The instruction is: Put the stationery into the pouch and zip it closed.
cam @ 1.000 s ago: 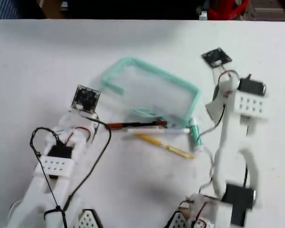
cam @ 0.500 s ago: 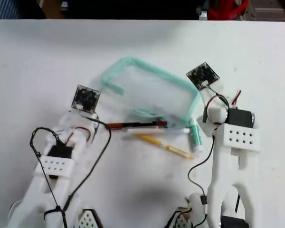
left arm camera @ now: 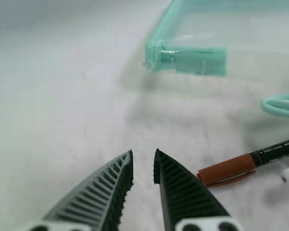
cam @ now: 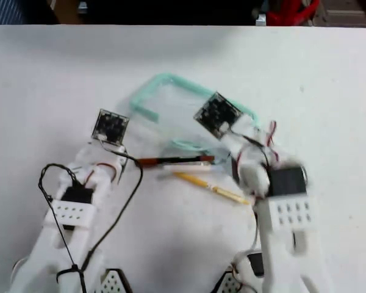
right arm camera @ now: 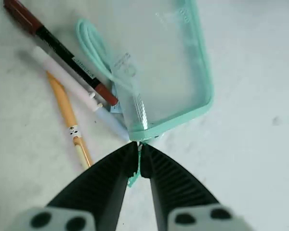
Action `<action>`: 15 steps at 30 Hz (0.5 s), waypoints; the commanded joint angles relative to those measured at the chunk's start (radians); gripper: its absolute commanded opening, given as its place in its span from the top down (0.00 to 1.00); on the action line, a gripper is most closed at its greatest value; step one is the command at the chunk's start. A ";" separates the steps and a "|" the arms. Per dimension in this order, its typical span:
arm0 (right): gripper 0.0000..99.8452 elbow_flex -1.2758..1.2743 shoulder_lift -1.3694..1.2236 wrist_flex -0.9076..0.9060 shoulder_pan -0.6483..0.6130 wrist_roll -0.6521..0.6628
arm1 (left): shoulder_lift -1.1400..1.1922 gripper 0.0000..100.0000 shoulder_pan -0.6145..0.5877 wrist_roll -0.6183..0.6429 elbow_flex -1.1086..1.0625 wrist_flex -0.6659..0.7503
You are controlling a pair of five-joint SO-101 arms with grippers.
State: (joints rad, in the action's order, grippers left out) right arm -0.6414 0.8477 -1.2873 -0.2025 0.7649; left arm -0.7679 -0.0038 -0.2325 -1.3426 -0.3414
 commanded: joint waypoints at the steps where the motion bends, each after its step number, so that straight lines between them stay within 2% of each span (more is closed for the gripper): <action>1: 0.98 -0.061 0.173 0.022 -0.007 0.011 | -0.007 0.91 -0.005 -0.003 0.029 0.017; 7: 0.95 -0.250 0.228 0.139 -0.005 0.011 | -0.007 0.91 -0.005 -0.003 0.029 0.018; 12: 0.70 -0.265 0.193 0.133 -0.010 0.012 | -0.007 0.91 -0.007 -0.008 0.028 0.017; 15: 0.67 -0.298 0.162 0.137 -0.045 0.087 | -0.007 0.91 -0.007 -0.009 0.028 0.017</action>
State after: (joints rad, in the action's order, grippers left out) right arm -0.9283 1.0303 -1.1692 -0.2225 0.7864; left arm -0.7679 -0.0038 -0.2325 -1.3426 -0.3414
